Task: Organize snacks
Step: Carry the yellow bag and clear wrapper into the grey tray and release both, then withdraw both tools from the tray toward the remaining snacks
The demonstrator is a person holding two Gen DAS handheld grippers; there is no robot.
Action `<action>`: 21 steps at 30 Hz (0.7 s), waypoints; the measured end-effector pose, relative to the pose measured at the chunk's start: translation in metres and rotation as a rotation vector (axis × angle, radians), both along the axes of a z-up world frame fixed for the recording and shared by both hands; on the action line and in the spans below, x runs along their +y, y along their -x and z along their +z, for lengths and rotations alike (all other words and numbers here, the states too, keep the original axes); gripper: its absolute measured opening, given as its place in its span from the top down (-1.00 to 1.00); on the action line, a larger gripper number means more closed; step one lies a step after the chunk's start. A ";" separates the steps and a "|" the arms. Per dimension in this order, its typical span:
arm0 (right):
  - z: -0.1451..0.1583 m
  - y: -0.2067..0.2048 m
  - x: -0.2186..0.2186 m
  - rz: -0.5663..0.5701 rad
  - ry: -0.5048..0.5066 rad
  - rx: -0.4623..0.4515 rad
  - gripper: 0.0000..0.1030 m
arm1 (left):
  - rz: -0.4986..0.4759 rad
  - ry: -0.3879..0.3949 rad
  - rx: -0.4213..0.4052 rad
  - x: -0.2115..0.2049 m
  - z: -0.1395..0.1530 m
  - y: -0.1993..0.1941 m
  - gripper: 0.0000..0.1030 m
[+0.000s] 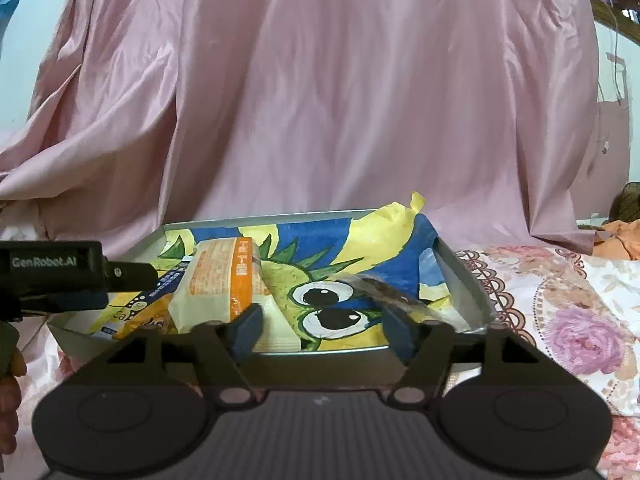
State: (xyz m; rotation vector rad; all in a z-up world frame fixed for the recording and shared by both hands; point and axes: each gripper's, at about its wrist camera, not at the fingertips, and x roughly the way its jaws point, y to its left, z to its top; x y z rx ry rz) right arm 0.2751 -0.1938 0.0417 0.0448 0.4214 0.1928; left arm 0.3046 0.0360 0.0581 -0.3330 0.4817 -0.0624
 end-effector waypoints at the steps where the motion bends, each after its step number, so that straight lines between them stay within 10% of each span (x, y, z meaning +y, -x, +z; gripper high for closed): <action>1: 0.002 0.002 0.000 0.003 -0.001 -0.002 -0.59 | 0.002 0.000 -0.005 0.000 0.003 0.003 -0.80; 21: 0.057 0.114 -0.029 0.009 -0.021 -0.238 -1.00 | 0.031 -0.034 -0.142 -0.010 0.046 0.114 -0.98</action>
